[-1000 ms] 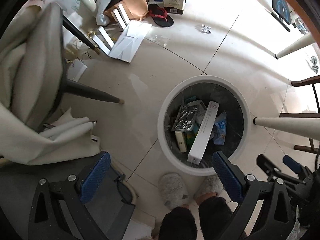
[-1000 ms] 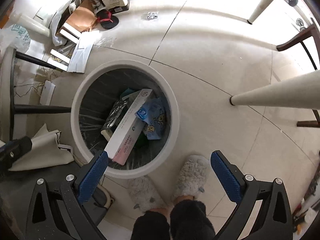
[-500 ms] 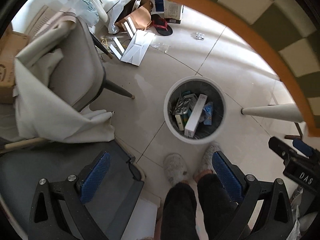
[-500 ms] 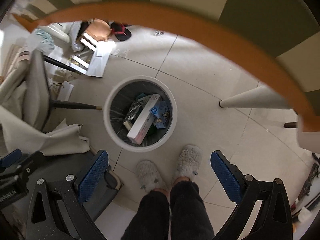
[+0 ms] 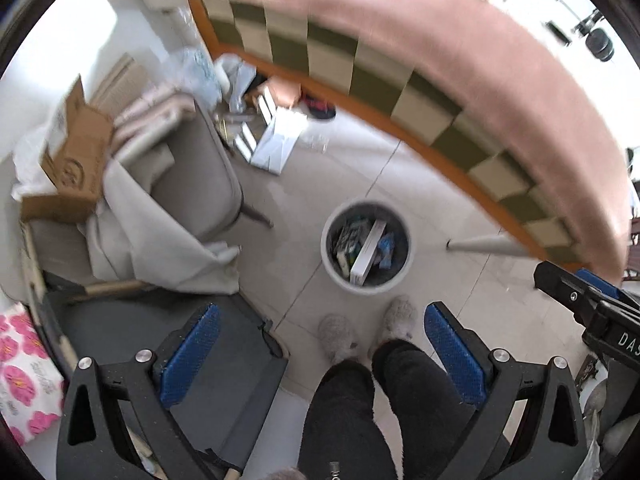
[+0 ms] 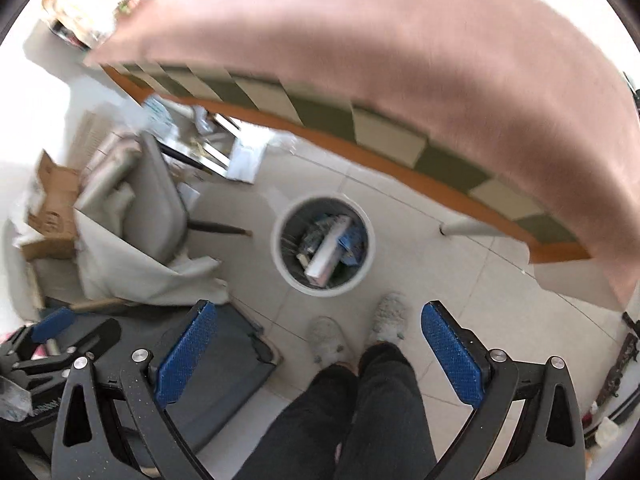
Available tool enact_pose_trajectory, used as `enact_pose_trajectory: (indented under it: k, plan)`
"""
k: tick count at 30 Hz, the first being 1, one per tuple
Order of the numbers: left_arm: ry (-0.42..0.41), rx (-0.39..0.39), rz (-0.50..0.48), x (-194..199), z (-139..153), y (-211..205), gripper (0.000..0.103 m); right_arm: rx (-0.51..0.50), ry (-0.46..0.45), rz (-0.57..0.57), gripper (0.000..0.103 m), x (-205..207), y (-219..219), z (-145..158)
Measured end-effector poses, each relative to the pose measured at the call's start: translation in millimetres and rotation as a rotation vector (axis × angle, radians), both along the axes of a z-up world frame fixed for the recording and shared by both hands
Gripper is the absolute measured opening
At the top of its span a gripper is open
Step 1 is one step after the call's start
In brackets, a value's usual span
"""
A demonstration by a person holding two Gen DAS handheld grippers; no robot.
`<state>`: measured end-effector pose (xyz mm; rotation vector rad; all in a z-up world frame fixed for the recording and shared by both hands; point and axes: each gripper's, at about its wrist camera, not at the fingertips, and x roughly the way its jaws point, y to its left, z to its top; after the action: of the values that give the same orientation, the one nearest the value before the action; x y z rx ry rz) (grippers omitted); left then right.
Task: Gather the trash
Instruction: 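Bring both tools back over the table toward the lid and green box, then grasp the green-white medicine box with the left tool while the right tool grasps the black lid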
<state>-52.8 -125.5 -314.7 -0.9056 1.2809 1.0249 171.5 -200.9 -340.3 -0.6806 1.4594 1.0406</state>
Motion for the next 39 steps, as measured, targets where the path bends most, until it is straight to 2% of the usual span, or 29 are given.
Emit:
enact_pose_trajectory:
  k: [6, 10, 12, 14, 18, 22, 24, 28, 33, 39]
  plan:
    - [-0.084, 0.144, -0.002, 41, 81, 52, 0.103, 0.135, 0.043, -0.069, 0.103, 43, 44, 85]
    - [-0.087, 0.232, -0.027, 89, 112, 96, 0.103, 0.208, 0.022, -0.125, 0.103, 105, 84, 133]
    - [-0.079, 0.298, -0.055, 129, 126, 127, 0.103, 0.222, 0.016, -0.16, 0.103, 145, 106, 143]
    - [-0.07, 0.329, -0.084, 169, 133, 155, 0.103, 0.227, 0.001, -0.195, 0.103, 189, 129, 148]
    - [-0.013, 0.378, -0.171, 258, 139, 219, 0.103, 0.187, -0.015, -0.254, 0.103, 284, 191, 135]
    - [0.041, 0.325, -0.293, 355, 119, 291, 0.103, 0.137, -0.042, -0.316, 0.103, 368, 247, 109]
    - [0.048, 0.282, -0.345, 387, 105, 320, 0.103, 0.107, -0.046, -0.34, 0.103, 402, 273, 91]
    - [0.03, 0.124, -0.431, 449, 69, 382, 0.103, 0.047, -0.033, -0.348, 0.103, 459, 321, 52]
    - [0.054, 0.045, -0.524, 502, 42, 426, 0.103, -0.018, -0.039, -0.321, 0.103, 491, 358, 17]
    - [0.101, -0.055, -0.594, 538, 5, 459, 0.103, -0.067, -0.038, -0.32, 0.103, 514, 382, -9]
